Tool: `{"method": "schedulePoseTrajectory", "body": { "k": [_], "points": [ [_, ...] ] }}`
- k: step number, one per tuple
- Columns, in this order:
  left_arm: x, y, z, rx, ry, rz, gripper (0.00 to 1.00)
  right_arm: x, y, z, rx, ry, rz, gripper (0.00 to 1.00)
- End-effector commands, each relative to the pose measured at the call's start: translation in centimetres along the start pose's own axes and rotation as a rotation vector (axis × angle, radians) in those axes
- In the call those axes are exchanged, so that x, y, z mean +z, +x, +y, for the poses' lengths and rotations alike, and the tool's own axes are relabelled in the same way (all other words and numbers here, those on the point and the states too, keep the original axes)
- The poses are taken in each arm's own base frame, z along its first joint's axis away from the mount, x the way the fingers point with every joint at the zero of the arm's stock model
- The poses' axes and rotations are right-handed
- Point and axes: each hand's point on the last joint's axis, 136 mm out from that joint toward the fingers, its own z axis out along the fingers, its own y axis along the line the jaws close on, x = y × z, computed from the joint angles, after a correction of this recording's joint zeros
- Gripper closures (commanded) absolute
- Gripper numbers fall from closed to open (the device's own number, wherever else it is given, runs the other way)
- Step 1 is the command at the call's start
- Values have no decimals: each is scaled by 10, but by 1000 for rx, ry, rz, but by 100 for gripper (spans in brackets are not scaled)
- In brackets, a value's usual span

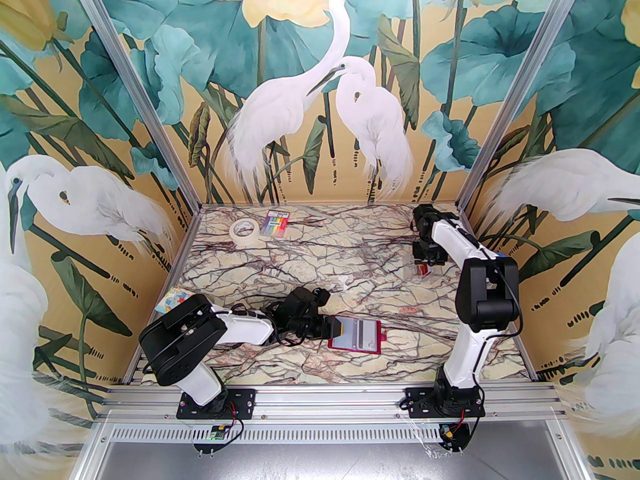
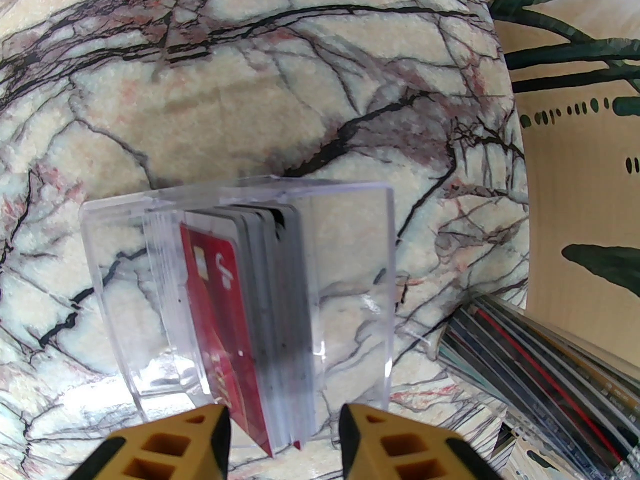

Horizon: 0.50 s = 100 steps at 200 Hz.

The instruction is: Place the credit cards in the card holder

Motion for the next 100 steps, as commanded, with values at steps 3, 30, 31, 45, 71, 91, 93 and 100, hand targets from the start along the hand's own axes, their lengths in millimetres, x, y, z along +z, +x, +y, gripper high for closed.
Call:
{"method": "schedulePoseTrajectory", "body": {
  "k": [3, 30, 31, 45, 71, 91, 93, 100],
  "points": [
    [6, 9, 23, -38, -75, 26, 52, 1, -6, -1, -15, 16, 1, 55],
    [7, 9, 24, -37, -75, 29, 52, 4, -8, -3, -16, 29, 6, 54],
    [7, 9, 23, -36, -74, 28, 52, 5, -8, -3, -16, 31, 7, 54],
    [7, 9, 24, -37, -76, 30, 52, 7, -7, -4, -17, 44, 11, 53],
    [7, 9, 24, -37, -76, 28, 52, 8, -8, -5, -16, 54, 14, 53],
    [7, 9, 24, -38, -77, 29, 52, 9, -9, -5, -16, 53, 13, 53],
    [7, 9, 24, -36, -76, 28, 52, 9, -9, -5, -15, 53, 13, 53],
    [7, 9, 25, -38, -78, 28, 52, 10, -8, -5, -17, 57, 16, 53]
  ]
}}
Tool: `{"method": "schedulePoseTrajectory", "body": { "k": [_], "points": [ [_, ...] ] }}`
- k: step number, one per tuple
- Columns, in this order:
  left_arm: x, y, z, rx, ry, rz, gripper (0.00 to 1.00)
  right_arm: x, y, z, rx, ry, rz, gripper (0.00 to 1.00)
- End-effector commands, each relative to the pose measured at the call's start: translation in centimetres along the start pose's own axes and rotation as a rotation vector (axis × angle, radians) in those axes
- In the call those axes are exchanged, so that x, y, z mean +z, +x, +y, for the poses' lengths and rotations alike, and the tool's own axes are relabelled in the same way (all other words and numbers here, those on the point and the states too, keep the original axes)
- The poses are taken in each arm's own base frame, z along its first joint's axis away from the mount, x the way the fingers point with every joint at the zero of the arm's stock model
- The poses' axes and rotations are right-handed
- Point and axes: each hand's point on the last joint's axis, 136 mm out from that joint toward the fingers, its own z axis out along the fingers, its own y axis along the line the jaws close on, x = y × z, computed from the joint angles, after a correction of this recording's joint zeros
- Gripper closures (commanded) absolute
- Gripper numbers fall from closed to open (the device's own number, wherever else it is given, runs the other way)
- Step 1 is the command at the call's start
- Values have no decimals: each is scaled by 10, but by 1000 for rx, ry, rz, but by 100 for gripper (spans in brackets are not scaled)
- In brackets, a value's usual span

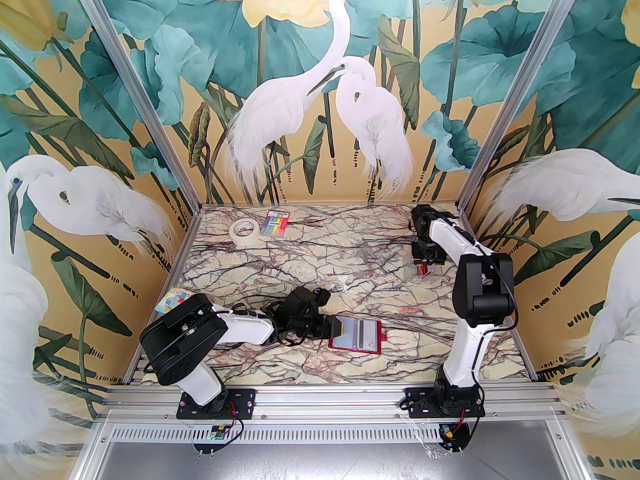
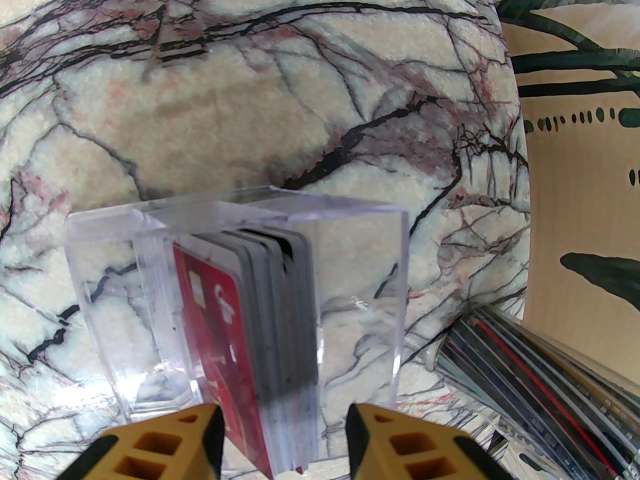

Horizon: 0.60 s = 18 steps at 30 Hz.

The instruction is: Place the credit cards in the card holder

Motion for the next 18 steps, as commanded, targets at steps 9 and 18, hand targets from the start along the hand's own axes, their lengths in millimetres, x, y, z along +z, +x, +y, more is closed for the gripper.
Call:
{"method": "schedulePoseTrajectory", "body": {
  "k": [9, 18],
  "points": [
    [6, 10, 25, -40, -81, 28, 52, 3, -3, -12, -4, 78, 4, 53],
    [6, 10, 25, -39, -81, 28, 52, -5, -4, -18, 14, 92, -16, 53]
  ]
}}
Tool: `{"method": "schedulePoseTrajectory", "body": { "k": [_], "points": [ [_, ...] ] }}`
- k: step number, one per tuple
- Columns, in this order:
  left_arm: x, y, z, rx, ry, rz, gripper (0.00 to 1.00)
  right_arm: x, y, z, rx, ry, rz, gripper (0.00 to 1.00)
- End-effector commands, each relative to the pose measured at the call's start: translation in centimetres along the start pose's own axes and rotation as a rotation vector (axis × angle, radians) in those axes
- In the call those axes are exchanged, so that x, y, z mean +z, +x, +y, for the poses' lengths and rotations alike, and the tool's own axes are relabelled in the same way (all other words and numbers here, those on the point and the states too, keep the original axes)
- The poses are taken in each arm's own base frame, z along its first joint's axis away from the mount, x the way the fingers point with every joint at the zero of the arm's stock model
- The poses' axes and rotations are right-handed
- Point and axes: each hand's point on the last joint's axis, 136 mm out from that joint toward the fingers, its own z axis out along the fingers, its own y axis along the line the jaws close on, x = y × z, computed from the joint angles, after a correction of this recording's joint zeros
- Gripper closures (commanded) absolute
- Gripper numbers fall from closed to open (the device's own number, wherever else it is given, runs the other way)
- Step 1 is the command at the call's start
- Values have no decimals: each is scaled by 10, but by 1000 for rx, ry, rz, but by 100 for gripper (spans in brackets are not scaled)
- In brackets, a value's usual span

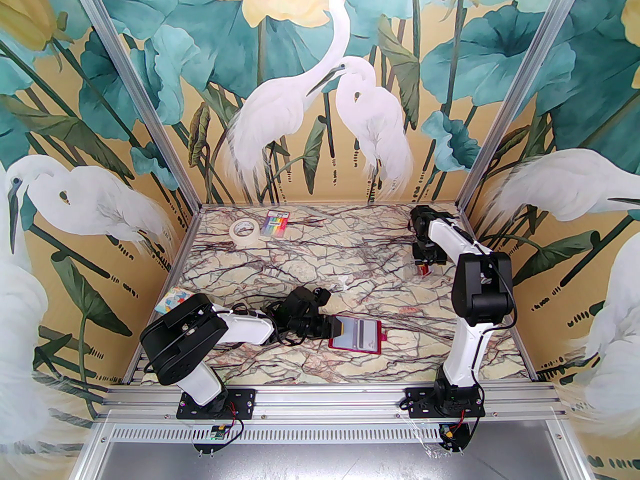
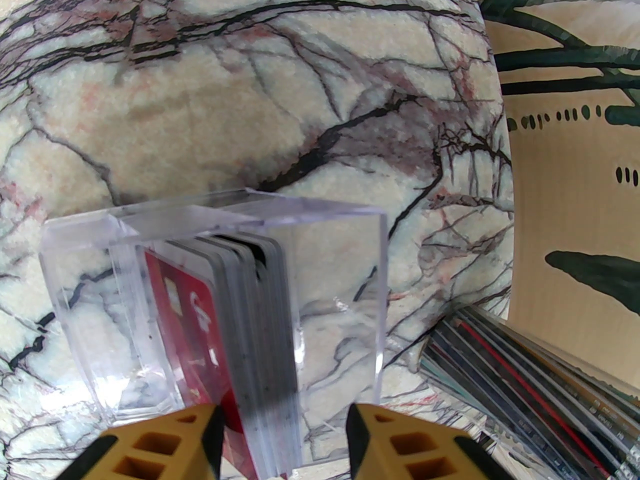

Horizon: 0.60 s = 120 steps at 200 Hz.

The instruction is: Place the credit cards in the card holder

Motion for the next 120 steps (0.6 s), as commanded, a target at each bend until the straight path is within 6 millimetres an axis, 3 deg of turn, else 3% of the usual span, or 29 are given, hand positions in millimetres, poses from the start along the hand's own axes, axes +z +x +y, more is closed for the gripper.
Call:
{"method": "schedulePoseTrajectory", "body": {
  "k": [1, 120],
  "points": [
    [6, 10, 25, -41, -82, 29, 52, -8, -4, -11, 19, 41, -18, 53],
    [8, 10, 25, -40, -82, 34, 52, -26, -7, -19, 38, 37, -56, 63]
  ]
}}
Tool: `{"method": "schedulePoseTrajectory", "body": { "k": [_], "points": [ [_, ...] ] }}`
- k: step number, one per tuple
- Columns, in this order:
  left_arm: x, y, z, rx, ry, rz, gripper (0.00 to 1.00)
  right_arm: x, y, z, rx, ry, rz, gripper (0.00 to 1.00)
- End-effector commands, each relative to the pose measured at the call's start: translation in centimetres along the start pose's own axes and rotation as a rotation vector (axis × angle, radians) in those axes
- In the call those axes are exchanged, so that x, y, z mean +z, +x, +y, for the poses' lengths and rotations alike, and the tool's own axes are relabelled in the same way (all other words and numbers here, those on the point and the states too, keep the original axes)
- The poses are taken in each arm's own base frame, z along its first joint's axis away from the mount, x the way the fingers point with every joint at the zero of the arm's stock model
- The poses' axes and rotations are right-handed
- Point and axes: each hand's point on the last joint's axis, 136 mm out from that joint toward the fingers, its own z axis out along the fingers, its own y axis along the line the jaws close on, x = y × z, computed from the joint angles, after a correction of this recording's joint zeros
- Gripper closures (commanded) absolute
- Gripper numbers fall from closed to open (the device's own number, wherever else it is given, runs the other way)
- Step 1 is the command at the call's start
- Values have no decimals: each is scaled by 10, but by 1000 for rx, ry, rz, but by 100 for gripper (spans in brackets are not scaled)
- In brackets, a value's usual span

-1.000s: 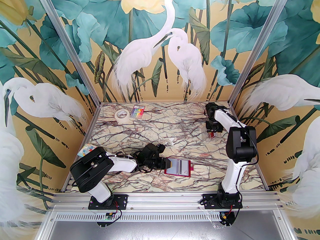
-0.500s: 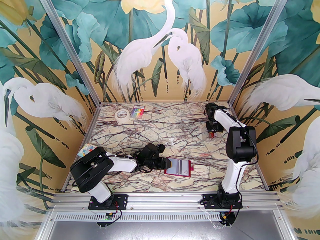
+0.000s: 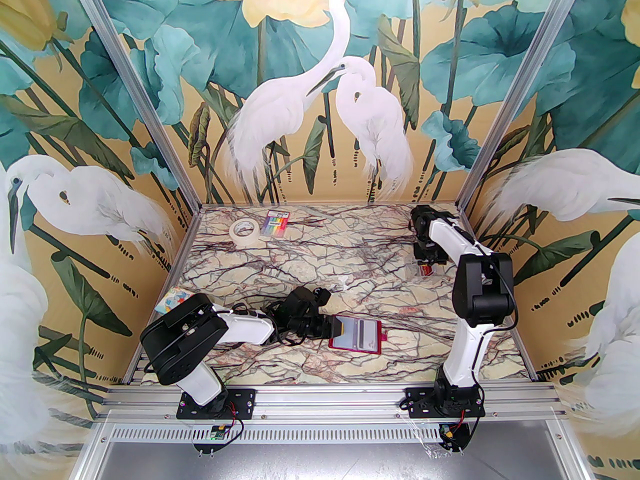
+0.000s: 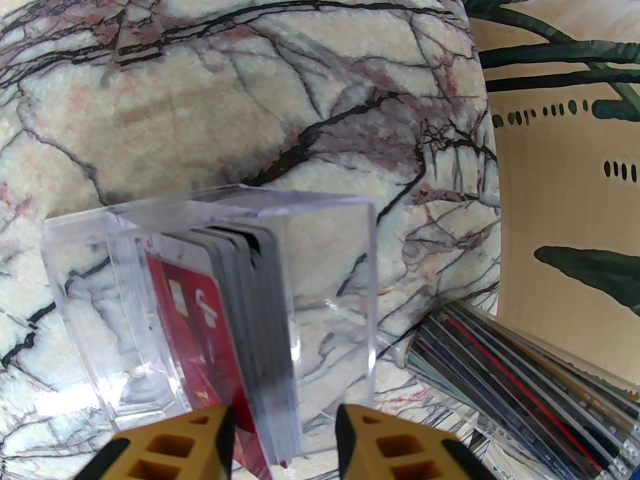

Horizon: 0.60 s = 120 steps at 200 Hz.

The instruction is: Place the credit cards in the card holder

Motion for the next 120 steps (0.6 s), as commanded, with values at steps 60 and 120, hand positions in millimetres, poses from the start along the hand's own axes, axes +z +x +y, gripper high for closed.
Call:
{"method": "schedulePoseTrajectory", "body": {
  "k": [60, 120],
  "points": [
    [7, 10, 25, -41, -83, 34, 52, -22, -6, -8, 30, -12, -43, 74],
    [8, 10, 26, -43, -84, 38, 52, -23, -6, -6, 28, -31, -43, 83]
  ]
}}
